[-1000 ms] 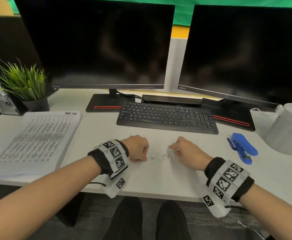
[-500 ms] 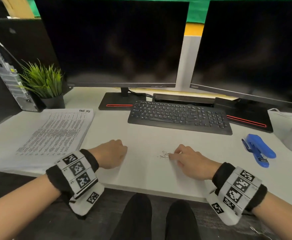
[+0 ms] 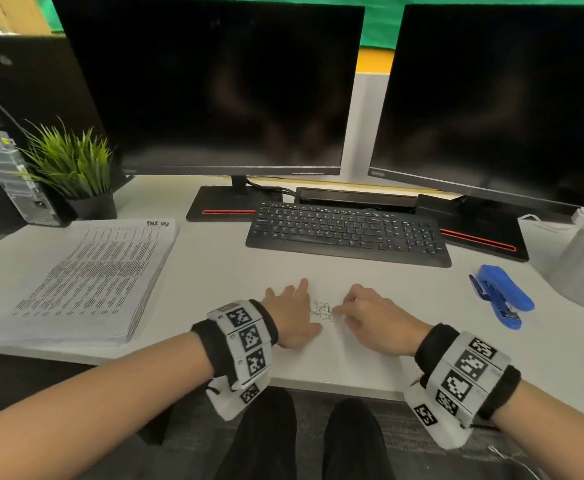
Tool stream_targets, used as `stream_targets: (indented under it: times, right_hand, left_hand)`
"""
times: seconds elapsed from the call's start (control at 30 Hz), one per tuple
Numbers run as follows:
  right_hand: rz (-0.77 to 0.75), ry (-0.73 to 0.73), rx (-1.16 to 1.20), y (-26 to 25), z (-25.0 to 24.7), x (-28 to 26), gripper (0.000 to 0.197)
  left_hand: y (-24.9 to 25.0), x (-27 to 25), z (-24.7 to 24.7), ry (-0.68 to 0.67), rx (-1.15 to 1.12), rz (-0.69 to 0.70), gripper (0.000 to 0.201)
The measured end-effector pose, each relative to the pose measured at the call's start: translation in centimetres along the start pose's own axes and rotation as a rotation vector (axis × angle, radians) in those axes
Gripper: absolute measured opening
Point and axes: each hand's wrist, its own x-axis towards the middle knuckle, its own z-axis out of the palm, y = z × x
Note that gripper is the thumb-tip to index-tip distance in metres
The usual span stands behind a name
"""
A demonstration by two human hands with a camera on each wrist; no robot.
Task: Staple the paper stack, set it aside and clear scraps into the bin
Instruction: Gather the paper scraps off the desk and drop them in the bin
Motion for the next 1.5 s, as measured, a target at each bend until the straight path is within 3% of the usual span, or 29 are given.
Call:
stream_targets:
  times: [0.1, 0.2, 0.27, 0.37, 0.6, 1.0, 1.17, 1.3, 1.5]
  right_hand:
    - [0.091, 0.119, 0.058, 0.9, -0.5, 0.9, 0.033]
    - [0.065, 0.026, 0.078, 0.7, -0.9, 1.7, 0.048]
    - [0.032, -0.020, 0.051, 0.0, -0.7, 2.3, 0.044]
    - [0.003, 0.038, 0.046, -0.7, -0.8, 3.3, 0.034]
    - [-0.014, 0.151, 0.011, -1.6, -1.0, 4.1, 0.023]
    - [0.040, 0.046, -0.170, -2.6, -0.5, 3.9, 0.029]
    - [0.108, 0.032, 0.086, -0.3, -1.3, 4.2, 0.016]
    - [0.206, 0.107, 0.487, 1.8, -1.4, 3.7, 0.014]
    - [0.275, 0.186, 0.843, 3.3, -1.4, 2.8, 0.010]
  left_hand:
    - [0.4, 0.7, -1.0, 0.055, -0.011, 0.050, 0.054]
    - [-1.1, 1.2, -1.6, 0.212, -0.120, 0.010, 0.033]
    - [-2.5, 1.1, -1.8, 0.267, -0.188, -0.050, 0.030]
    - [-4.3, 0.2, -1.9, 0.304, -0.251, -0.093, 0.031]
    - [-5.6, -1.3, -0.8, 0.330, -0.319, -0.069, 0.029]
    - [-1.8, -0.1, 0.3, 0.244, -0.213, 0.025, 0.032]
    - [-1.2, 1.2, -0.7, 0.237, -0.211, 0.088, 0.042]
    - [-0.3, 1.9, -1.5, 0.287, -0.252, 0.153, 0.041]
    - [-0.4, 2.6, -2.1, 0.330, -0.276, 0.214, 0.026]
